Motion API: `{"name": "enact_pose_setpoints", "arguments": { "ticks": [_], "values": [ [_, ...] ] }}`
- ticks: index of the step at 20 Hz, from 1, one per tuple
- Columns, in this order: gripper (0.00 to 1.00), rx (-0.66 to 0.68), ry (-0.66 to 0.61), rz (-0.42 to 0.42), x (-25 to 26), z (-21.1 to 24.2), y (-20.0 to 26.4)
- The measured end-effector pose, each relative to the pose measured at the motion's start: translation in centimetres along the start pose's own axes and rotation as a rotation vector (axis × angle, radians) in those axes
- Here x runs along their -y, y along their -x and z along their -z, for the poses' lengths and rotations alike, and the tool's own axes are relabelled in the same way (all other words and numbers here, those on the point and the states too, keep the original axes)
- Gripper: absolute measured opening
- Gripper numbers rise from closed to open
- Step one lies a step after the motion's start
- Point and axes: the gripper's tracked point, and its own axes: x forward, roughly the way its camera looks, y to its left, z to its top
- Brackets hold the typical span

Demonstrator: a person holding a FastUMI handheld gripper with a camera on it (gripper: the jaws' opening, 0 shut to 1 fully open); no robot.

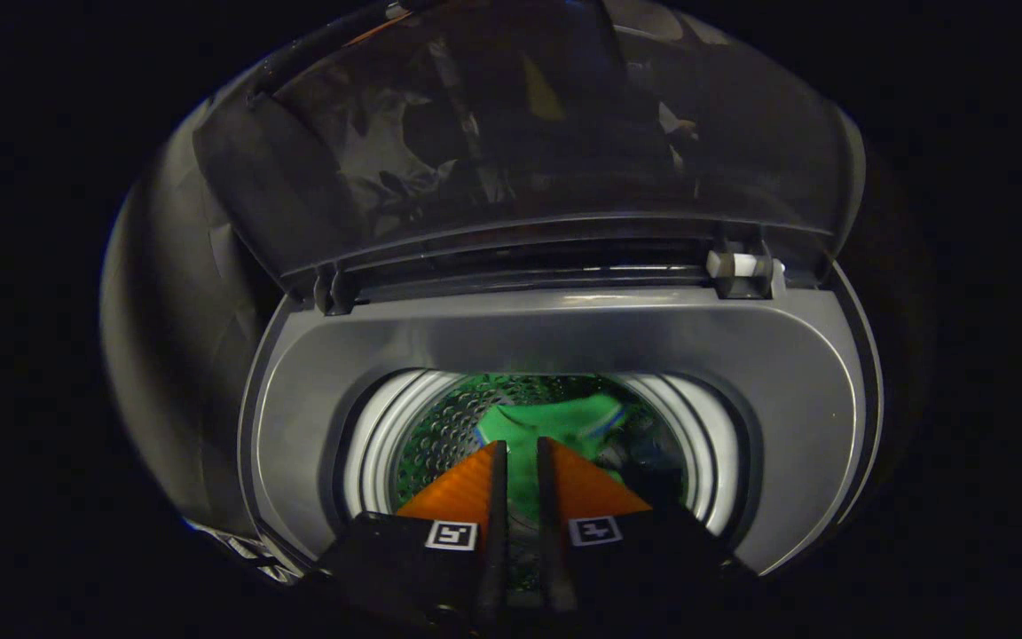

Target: Put the clothes into the washing machine and then close the washing machine lid.

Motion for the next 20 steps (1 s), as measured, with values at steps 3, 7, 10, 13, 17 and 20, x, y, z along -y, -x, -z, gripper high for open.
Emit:
{"name": "enact_pose_setpoints", "arguments": {
  "ticks": [3, 7, 10, 13, 17, 20],
  "values": [
    [0.56, -0.006, 0.009, 0.016, 0.3, 0.2, 0.4],
    [0.99, -0.003, 0.030, 0.048, 0.5, 0.5, 1.3],
    [0.99, 0.019, 0.023, 0.053, 0.1, 0.1, 2.6],
    [0.99, 0.045, 0.023, 0.057, -0.4, -0.3, 5.0],
    [0.99, 0.133, 0.032, 0.058, -1.5, -3.2, 9.2],
    [0.99, 0.219, 0.048, 0.064, -2.3, -6.8, 13.0]
  ]
}}
